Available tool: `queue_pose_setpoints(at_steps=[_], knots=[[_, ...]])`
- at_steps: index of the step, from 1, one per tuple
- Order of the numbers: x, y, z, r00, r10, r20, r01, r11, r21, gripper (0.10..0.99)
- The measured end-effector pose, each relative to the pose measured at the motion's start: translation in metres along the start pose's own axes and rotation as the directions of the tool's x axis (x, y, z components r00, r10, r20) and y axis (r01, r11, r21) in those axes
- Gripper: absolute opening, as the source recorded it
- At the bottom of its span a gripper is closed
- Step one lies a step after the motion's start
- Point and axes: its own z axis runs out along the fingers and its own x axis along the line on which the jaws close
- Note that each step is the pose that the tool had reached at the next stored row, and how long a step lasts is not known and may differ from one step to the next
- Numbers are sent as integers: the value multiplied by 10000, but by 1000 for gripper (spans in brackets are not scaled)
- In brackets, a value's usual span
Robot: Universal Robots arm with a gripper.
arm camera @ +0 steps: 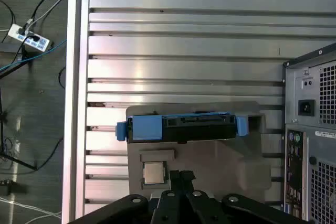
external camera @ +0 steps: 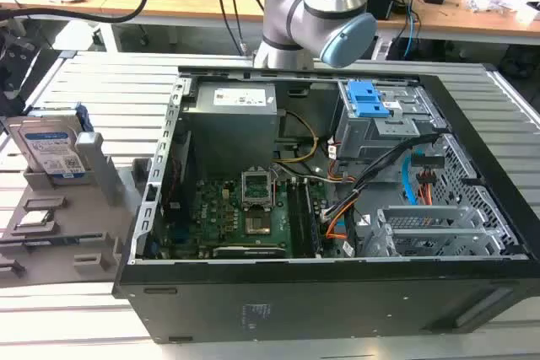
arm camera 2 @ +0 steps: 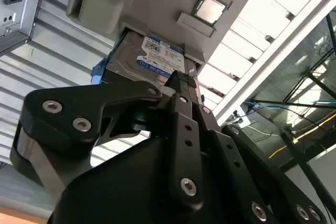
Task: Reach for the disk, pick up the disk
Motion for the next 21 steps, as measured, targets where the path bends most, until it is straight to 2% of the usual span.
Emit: queue_pose_setpoints(at_steps=[2, 4, 6, 8, 13, 16, 19, 21], knots=[[1, 0, 0, 9998, -181, -7, 181, 9998, 0, 106], [0, 0, 0, 9970, -778, -29, 778, 9970, -1, 106], [0, 0, 0, 9943, -1062, -41, 1062, 9943, -1, 106], [0, 0, 0, 9905, -1374, -52, 1374, 9905, -3, 106], [0, 0, 0, 9757, -2188, -83, 2188, 9758, -8, 106], [0, 0, 0, 9645, -2639, -101, 2639, 9646, -12, 106], [0, 0, 0, 9438, -3304, -126, 3304, 9438, -20, 106], [0, 0, 0, 9340, -3569, -137, 3569, 9341, -23, 106]])
